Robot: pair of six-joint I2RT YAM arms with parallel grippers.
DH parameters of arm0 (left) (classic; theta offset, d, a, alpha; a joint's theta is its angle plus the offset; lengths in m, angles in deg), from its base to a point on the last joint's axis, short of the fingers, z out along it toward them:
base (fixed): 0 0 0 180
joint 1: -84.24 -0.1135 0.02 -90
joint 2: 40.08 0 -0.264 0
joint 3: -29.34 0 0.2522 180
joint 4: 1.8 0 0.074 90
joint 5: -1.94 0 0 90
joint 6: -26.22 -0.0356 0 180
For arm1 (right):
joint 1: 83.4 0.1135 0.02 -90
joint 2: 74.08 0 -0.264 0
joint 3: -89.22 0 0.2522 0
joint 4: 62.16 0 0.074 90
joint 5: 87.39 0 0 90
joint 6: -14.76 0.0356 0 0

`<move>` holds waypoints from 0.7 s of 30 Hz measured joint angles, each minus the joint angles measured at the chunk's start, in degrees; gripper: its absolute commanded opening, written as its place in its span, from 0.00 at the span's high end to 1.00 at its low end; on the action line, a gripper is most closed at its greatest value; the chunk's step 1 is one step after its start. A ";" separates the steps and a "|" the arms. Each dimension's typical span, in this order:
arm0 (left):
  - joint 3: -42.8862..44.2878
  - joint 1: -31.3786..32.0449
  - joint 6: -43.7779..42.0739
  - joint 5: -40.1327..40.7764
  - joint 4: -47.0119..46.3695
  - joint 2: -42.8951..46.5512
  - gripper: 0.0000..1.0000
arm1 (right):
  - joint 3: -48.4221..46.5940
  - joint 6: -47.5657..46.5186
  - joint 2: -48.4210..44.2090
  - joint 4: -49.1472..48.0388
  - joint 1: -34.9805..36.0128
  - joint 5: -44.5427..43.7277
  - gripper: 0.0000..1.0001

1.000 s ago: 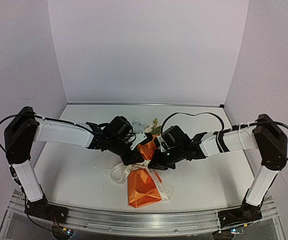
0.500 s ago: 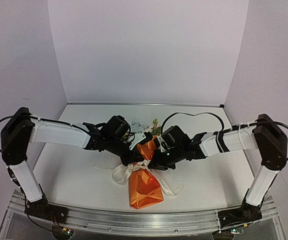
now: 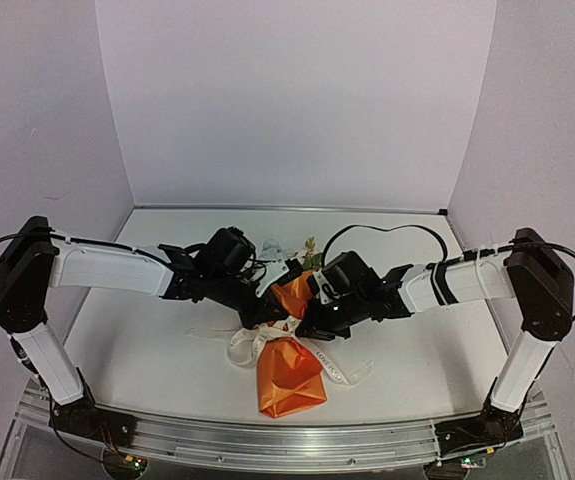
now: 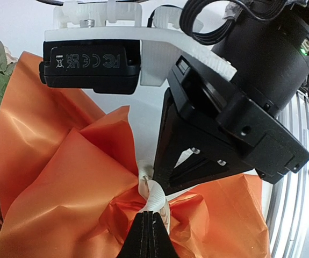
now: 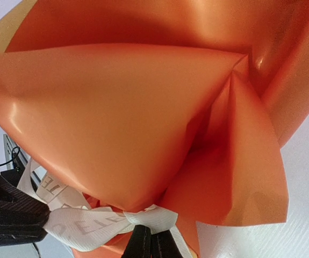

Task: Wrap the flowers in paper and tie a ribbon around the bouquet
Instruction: Cross the half-tied ribbon over the folded bouquet.

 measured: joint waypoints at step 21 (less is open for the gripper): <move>9.21 -2.73 4.27 2.07 8.07 -0.82 1.00 | 2.75 0.02 -0.66 0.09 -1.13 -2.52 1.00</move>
